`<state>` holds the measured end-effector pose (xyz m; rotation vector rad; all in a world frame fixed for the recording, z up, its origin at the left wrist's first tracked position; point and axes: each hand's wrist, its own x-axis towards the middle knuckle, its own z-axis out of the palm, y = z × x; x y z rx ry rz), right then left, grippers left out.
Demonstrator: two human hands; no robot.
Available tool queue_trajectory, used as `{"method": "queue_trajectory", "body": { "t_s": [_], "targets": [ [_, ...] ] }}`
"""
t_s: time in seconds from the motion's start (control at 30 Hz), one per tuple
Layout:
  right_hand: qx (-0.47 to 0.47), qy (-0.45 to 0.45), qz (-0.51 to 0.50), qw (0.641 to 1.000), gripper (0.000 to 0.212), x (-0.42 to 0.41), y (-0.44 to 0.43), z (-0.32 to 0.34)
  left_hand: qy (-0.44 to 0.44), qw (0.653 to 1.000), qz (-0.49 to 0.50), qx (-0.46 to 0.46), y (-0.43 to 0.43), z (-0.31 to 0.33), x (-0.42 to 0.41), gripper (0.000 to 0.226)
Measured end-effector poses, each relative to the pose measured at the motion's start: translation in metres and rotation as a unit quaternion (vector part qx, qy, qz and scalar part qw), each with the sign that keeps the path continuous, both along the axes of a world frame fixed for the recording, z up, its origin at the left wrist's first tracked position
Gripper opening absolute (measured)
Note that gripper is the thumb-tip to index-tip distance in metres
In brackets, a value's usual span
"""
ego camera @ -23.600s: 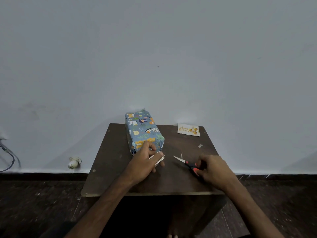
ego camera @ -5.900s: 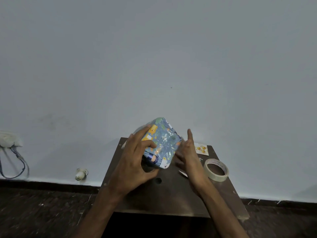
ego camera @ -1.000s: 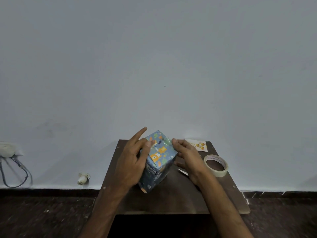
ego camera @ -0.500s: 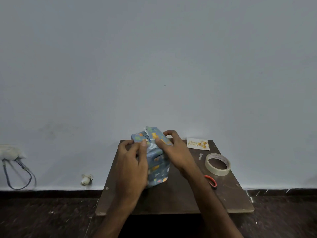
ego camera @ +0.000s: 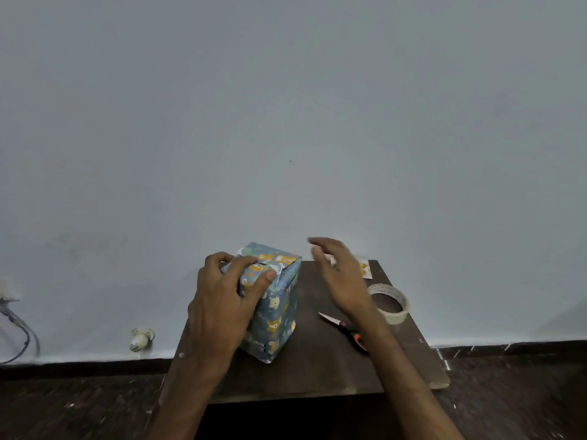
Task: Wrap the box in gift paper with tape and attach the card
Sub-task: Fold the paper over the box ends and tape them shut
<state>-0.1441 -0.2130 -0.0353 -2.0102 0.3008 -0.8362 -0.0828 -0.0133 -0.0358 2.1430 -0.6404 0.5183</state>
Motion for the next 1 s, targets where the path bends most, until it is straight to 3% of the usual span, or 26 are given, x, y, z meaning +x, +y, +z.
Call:
{"method": "queue_trajectory", "body": {
  "t_s": [0.07,0.1,0.17,0.23,0.3,0.37,0.4,0.47,0.53,0.63,0.87,1.0],
  "targets": [
    [-0.071,0.116,-0.170,0.976,0.028,-0.017,-0.037,-0.017,-0.042,0.997,0.048,0.032,-0.005,0.001,-0.006,0.059],
    [-0.112,0.216,-0.218,0.945,0.035,-0.026,-0.050,-0.028,-0.064,0.995,0.060,0.040,-0.007,0.000,-0.007,0.062],
    [-0.173,0.386,-0.232,0.876,0.038,-0.044,-0.063,-0.048,-0.101,0.991,0.066,0.061,-0.009,-0.004,-0.006,0.067],
    [-0.197,0.420,-0.212,0.860,0.021,-0.054,-0.062,-0.057,-0.103,0.990,0.055,0.075,-0.009,-0.006,-0.004,0.067],
    [-0.211,0.399,-0.224,0.864,0.012,-0.057,-0.058,-0.057,-0.093,0.993,0.037,0.069,-0.007,-0.007,-0.002,0.062],
    [-0.227,0.364,-0.249,0.869,0.018,-0.060,-0.056,-0.055,-0.090,0.993,0.018,0.071,-0.003,-0.007,-0.002,0.061],
    [-0.222,0.322,-0.243,0.888,0.020,-0.060,-0.055,-0.054,-0.089,0.993,0.009,0.076,-0.001,-0.008,-0.002,0.062],
    [-0.098,0.174,-0.183,0.963,0.018,-0.062,-0.046,-0.051,-0.095,0.992,-0.011,0.082,-0.001,-0.010,0.000,0.062],
    [0.079,0.043,-0.087,0.992,0.014,-0.064,-0.027,-0.040,-0.112,0.989,-0.011,0.100,-0.006,-0.012,0.001,0.061],
    [0.189,-0.045,0.030,0.981,0.014,-0.062,-0.011,-0.037,-0.136,0.978,0.025,0.158,-0.014,-0.014,0.003,0.067],
    [0.208,-0.126,0.114,0.963,0.020,-0.062,0.000,-0.035,-0.138,0.965,0.066,0.211,-0.013,-0.009,-0.016,0.078],
    [0.206,-0.156,0.131,0.957,0.021,-0.065,0.004,-0.030,-0.172,0.977,0.007,0.128,-0.026,0.007,-0.036,0.077]
  ]
}}
